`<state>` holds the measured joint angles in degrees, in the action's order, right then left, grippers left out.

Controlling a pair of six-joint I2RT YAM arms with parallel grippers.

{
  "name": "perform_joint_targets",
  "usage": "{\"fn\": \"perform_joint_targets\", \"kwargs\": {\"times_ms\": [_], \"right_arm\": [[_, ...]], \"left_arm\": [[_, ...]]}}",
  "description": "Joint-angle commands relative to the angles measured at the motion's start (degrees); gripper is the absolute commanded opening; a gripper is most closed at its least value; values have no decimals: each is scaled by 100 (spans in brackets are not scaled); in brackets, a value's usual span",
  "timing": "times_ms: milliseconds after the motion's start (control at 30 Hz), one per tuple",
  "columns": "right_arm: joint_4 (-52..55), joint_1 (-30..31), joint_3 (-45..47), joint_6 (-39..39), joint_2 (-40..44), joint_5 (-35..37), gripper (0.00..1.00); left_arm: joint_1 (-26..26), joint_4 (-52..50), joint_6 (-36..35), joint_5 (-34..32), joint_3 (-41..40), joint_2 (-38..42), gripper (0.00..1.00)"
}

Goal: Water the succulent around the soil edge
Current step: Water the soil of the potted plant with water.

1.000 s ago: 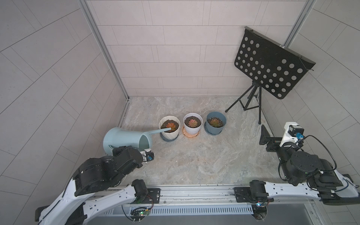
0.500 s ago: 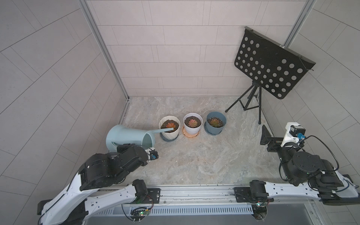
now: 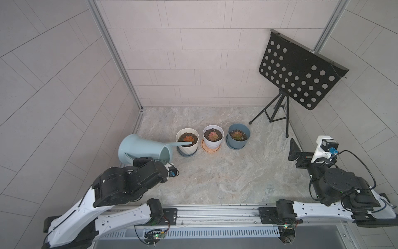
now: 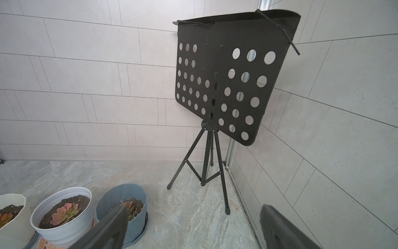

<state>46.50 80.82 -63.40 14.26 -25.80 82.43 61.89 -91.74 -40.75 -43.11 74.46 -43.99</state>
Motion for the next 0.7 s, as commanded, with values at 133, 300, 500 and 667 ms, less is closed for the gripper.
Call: {"fn": "perform_joint_targets", "kwargs": {"times_ms": [133,300,500,667], "right_arm": [[-2,-24,30,-54,73,77,100],[0,-22,6,-82,75,84,100],[-1,-29,-5,-87,76,82,100],[6,-30,-7,-97,78,90,100]], "left_arm": [[16,254,-343,-282,-9,-13,0],[15,552,-510,-279,-17,-207,0],[15,1051,-790,-432,-246,-207,0],[14,1228,-865,-603,-385,-285,0]]}}
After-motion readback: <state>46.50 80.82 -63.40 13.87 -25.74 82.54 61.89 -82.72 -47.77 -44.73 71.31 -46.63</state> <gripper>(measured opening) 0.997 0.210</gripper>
